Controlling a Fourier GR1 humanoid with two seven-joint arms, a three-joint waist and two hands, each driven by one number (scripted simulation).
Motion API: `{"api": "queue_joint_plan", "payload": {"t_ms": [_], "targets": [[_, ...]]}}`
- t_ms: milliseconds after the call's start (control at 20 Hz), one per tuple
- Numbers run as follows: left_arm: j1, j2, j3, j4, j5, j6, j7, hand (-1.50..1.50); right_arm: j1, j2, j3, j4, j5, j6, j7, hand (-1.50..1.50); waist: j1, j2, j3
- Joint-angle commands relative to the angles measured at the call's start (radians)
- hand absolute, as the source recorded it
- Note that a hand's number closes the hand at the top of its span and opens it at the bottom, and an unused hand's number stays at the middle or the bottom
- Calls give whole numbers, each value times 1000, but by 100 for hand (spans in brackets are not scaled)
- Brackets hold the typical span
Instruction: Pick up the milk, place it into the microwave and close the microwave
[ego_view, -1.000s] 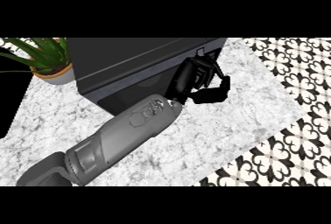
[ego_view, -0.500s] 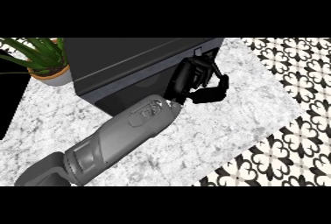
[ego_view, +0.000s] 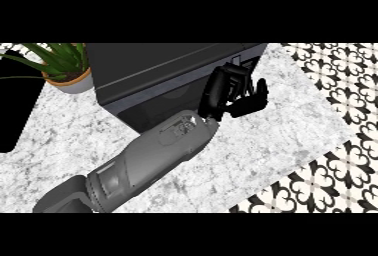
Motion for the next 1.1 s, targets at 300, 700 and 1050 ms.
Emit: {"api": "queue_joint_plan", "payload": {"t_ms": [300, 700, 1050], "targets": [[20, 28, 19, 164, 64, -11, -5, 150, 22, -28, -76, -4, -46, -22, 13, -150, 77, 4, -5], [15, 76, -11, 190, 102, -59, -25, -150, 55, -37, -124, -15, -84, -44, 31, -150, 125, 0, -7], [23, 88, -27, 194, 140, -95, -44, -150, 93, -43, -149, -37, -105, -36, 43, -150, 151, -3, -5]]}}
